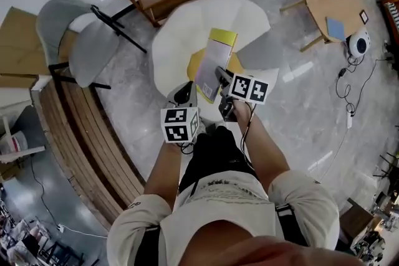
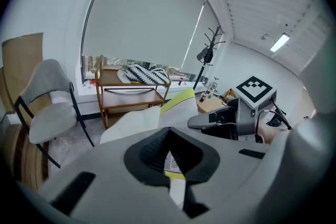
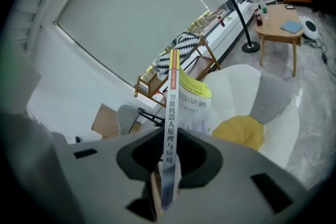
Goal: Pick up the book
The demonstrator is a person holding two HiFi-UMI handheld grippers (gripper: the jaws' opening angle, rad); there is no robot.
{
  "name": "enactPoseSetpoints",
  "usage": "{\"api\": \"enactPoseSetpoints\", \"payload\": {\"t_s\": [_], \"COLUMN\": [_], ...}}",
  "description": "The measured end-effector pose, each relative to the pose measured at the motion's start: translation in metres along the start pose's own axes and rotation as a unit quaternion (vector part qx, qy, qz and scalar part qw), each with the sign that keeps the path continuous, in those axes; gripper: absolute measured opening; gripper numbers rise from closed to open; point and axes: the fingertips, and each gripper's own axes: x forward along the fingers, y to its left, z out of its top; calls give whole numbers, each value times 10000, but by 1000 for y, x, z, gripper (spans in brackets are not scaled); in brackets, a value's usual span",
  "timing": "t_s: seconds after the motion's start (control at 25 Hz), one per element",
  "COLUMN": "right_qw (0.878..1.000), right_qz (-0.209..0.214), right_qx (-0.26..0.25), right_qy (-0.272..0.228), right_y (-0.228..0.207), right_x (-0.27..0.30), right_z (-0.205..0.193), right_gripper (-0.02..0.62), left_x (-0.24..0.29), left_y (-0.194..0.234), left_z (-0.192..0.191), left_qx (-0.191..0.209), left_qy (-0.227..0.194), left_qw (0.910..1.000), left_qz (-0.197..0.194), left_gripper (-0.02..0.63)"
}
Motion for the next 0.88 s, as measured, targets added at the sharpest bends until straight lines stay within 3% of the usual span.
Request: {"api": "enactPoseSetpoints", "payload": {"t_s": [0.44, 0.64, 0.88], "right_qw": [9960, 9903, 9803], "right_qz": [557, 883, 1450], "right_qx": [-182, -302, 26], "right_qy": [-677, -1034, -1344], "right_y": [95, 130, 160], "right_x": [-80, -120, -158], "right_z": [78, 116, 147], "right_gripper": [78, 78, 78], "left_x": [-65, -90, -114], "left_y": [-59, -87, -110], "left_z": [127, 176, 226], "left_qx": [307, 698, 1110], "left_qy": [-930, -1393, -1905], "left_qw": [9951, 9877, 9754], "left_qz": [131, 128, 84], "left_gripper": [12, 12, 12]}}
